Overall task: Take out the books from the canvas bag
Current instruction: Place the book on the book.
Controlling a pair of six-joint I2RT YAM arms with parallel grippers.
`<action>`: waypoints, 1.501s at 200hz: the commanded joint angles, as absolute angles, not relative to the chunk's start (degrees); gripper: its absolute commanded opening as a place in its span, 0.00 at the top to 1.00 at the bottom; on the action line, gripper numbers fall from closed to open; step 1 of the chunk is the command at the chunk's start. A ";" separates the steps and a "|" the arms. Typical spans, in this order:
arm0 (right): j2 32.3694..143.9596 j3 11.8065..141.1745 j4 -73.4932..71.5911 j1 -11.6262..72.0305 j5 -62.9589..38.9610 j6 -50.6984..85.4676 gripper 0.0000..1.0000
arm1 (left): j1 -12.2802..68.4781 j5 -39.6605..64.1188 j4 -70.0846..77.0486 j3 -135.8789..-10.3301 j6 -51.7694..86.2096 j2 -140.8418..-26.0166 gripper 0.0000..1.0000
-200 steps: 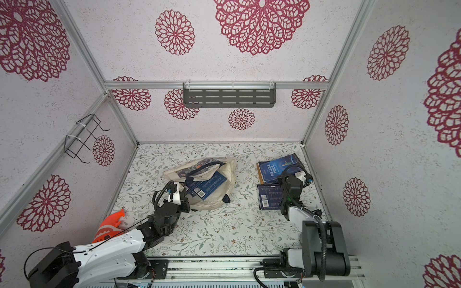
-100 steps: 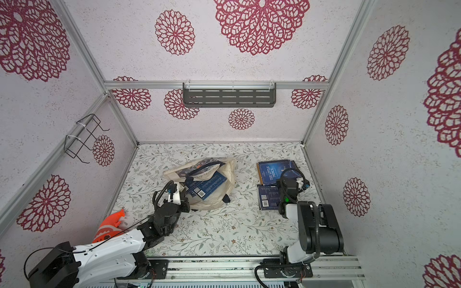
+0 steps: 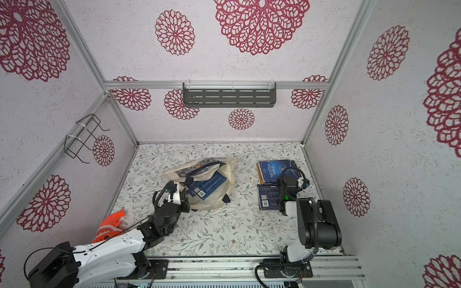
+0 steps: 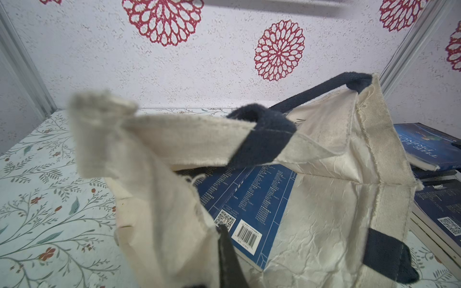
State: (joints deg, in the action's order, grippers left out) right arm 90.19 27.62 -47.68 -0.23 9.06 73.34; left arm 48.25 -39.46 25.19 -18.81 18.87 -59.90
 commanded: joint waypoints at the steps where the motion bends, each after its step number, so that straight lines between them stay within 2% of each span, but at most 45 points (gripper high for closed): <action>1: 88.87 27.82 -49.17 -0.48 7.75 73.91 0.42 | 49.33 -39.22 25.53 -20.39 18.61 -58.89 1.00; 28: 87.32 27.35 -46.35 -0.44 6.53 73.91 0.26 | 49.37 -39.20 25.40 -20.40 18.62 -58.52 1.00; 65: 84.58 27.28 -42.71 -0.44 5.14 73.97 0.19 | 49.48 -39.20 25.42 -20.41 18.63 -58.61 1.00; 122: 84.90 31.45 -36.28 -0.53 6.12 70.25 0.16 | 49.57 -39.11 25.39 -20.61 18.52 -58.88 1.00; 184: 85.64 32.06 -37.16 -0.83 3.47 69.25 0.13 | 49.57 -39.13 25.49 -20.66 18.54 -59.33 1.00; 208: 83.41 33.19 -30.41 -0.83 2.65 68.79 0.09 | 49.56 -39.24 25.56 -20.73 18.47 -59.37 1.00; 227: 81.72 33.92 -23.86 -0.79 2.71 68.87 0.01 | 49.56 -39.29 25.46 -20.65 18.32 -59.28 1.00; 300: 70.01 33.18 -15.01 0.83 4.51 67.20 0.01 | 49.57 -39.42 25.90 -20.33 18.17 -58.75 1.00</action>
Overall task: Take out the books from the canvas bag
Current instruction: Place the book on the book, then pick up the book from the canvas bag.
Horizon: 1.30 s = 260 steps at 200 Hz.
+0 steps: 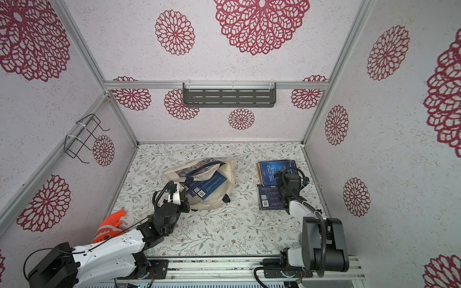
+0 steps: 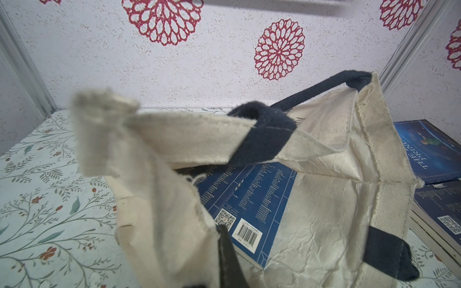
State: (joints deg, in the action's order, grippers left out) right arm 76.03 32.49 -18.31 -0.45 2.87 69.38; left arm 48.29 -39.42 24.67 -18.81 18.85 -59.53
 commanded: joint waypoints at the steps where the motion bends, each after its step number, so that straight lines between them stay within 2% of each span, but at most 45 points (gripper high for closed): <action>1: 69.72 33.20 -14.89 0.98 4.63 67.00 0.01 | 49.57 -39.44 25.96 -20.36 18.18 -58.78 1.00; 49: 60.05 35.80 -10.46 10.94 12.22 60.02 0.01 | 49.57 -39.46 26.23 -20.06 18.26 -58.45 1.00; 83: 58.89 36.65 -10.97 20.42 14.07 57.65 0.01 | 49.57 -39.38 26.58 -19.53 18.27 -57.32 1.00; 125: 59.72 35.89 -13.56 31.00 16.99 57.93 0.02 | 49.57 -39.11 27.06 -19.29 18.19 -57.22 1.00; 189: 63.33 36.89 -16.54 46.71 22.53 56.81 0.12 | 49.57 -39.11 26.46 -19.49 18.17 -57.29 1.00; 218: 66.22 38.45 -17.04 51.22 24.51 55.99 0.16 | 49.57 -39.03 26.37 -19.86 18.24 -58.17 1.00; 260: 73.94 41.42 -20.98 54.16 20.33 54.90 0.17 | 49.57 -39.06 25.86 -20.13 18.18 -58.62 1.00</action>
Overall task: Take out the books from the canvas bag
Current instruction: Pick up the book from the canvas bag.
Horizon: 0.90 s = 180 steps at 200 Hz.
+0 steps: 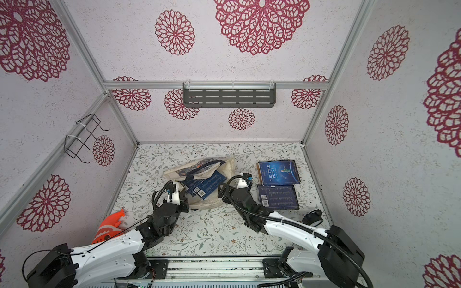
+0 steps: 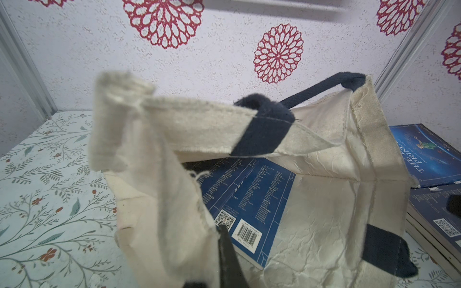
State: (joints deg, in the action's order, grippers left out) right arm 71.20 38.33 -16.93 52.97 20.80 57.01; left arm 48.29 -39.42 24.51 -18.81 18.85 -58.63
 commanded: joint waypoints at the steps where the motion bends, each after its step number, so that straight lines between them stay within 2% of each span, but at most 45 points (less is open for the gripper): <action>1: 74.06 41.50 -21.17 54.19 20.23 54.87 0.17 | 49.57 -39.04 25.85 -20.13 18.14 -58.58 1.00; 83: 86.94 47.98 -23.15 58.10 20.94 54.09 0.18 | 49.57 -38.76 25.75 -20.13 18.09 -58.09 1.00; 180: 95.12 47.92 -28.60 58.21 18.42 55.37 0.18 | 49.61 -39.11 25.75 -20.13 18.03 -58.34 1.00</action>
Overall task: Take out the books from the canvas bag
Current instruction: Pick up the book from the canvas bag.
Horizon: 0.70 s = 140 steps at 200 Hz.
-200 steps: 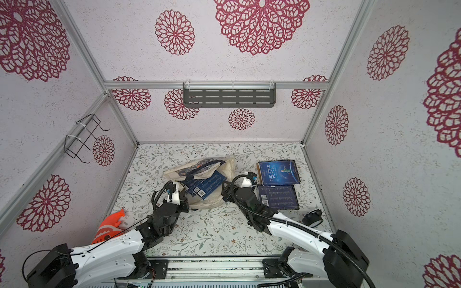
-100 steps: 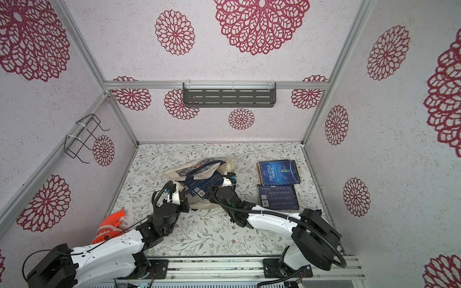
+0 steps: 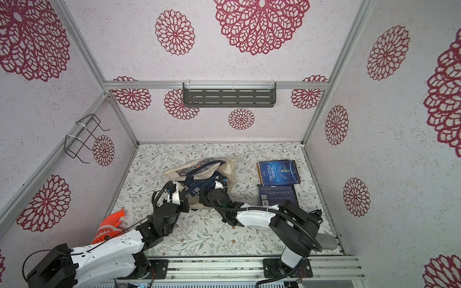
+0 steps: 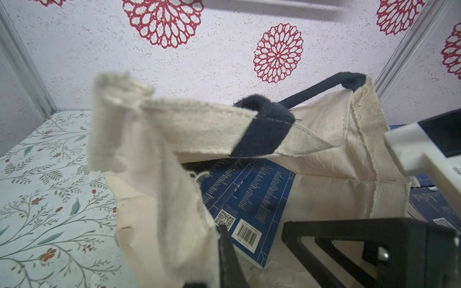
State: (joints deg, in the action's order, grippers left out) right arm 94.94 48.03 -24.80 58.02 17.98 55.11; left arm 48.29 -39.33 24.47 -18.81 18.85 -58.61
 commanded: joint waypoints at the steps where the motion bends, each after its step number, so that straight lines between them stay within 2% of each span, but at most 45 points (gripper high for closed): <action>1: 95.11 47.86 -28.63 58.20 18.40 55.41 0.18 | 49.59 -39.11 25.75 -20.13 18.02 -58.35 1.00; 91: 98.89 49.22 -27.29 57.20 15.25 58.56 0.18 | 49.57 -39.11 25.44 -20.09 18.02 -57.77 1.00; 140: 97.42 48.01 -25.43 57.02 18.33 62.00 0.19 | 49.62 -38.85 25.36 -19.86 18.11 -57.03 1.00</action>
